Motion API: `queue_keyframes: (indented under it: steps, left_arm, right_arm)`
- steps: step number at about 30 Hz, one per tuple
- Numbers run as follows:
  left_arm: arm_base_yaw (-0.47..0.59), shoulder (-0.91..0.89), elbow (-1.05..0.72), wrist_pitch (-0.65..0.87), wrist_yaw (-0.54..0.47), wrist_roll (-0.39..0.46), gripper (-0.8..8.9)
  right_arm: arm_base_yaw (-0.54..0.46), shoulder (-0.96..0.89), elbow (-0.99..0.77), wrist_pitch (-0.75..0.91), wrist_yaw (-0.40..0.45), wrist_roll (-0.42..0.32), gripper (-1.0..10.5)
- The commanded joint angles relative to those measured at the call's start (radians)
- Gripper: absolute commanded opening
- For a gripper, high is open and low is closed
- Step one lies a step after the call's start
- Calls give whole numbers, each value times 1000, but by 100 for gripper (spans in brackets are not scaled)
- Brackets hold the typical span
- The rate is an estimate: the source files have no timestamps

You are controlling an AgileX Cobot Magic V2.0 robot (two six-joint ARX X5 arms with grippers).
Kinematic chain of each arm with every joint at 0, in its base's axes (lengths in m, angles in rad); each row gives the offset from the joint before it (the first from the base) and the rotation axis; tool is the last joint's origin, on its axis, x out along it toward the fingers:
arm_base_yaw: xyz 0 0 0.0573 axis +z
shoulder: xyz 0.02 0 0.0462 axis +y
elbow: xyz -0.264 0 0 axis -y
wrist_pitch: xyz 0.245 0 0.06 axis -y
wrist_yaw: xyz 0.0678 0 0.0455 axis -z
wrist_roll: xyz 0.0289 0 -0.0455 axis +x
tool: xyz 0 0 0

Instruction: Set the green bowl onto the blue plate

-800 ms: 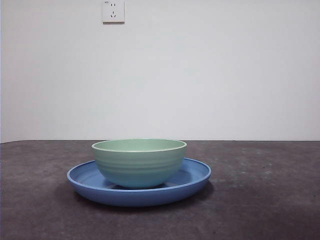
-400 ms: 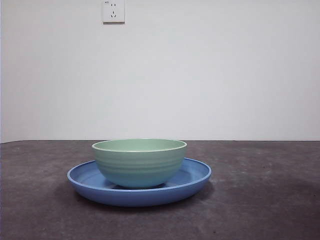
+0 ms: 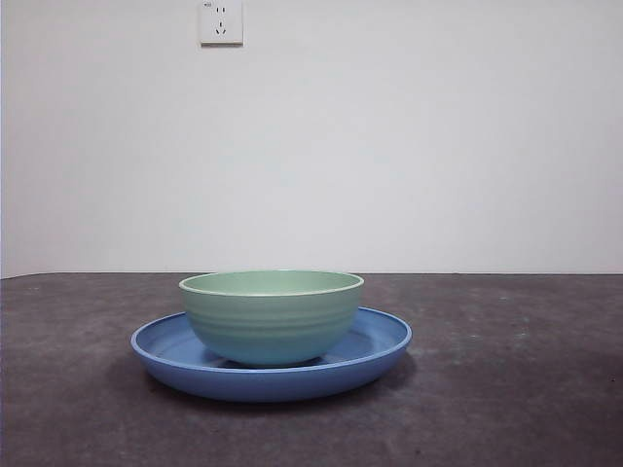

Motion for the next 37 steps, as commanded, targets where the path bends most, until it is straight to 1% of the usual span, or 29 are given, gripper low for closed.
queue_keyframes:
  steps: [1, 3, 10, 37]
  left_arm:
    - [2, -2, -21, -6, -2, 16, 19]
    - [2, -2, -21, -6, -2, 16, 19]
    - [2, -2, -21, -6, -2, 16, 19]
    - [2, -2, -20, -6, -2, 16, 19]
  right_arm:
    - [0, -2, -6, -11, 5, -34, 23]
    - [0, -2, -6, -11, 4, -42, 23]
    - [0, -2, -6, 17, 4, -34, 23]
    - [0, -2, -6, 18, 4, -34, 23]
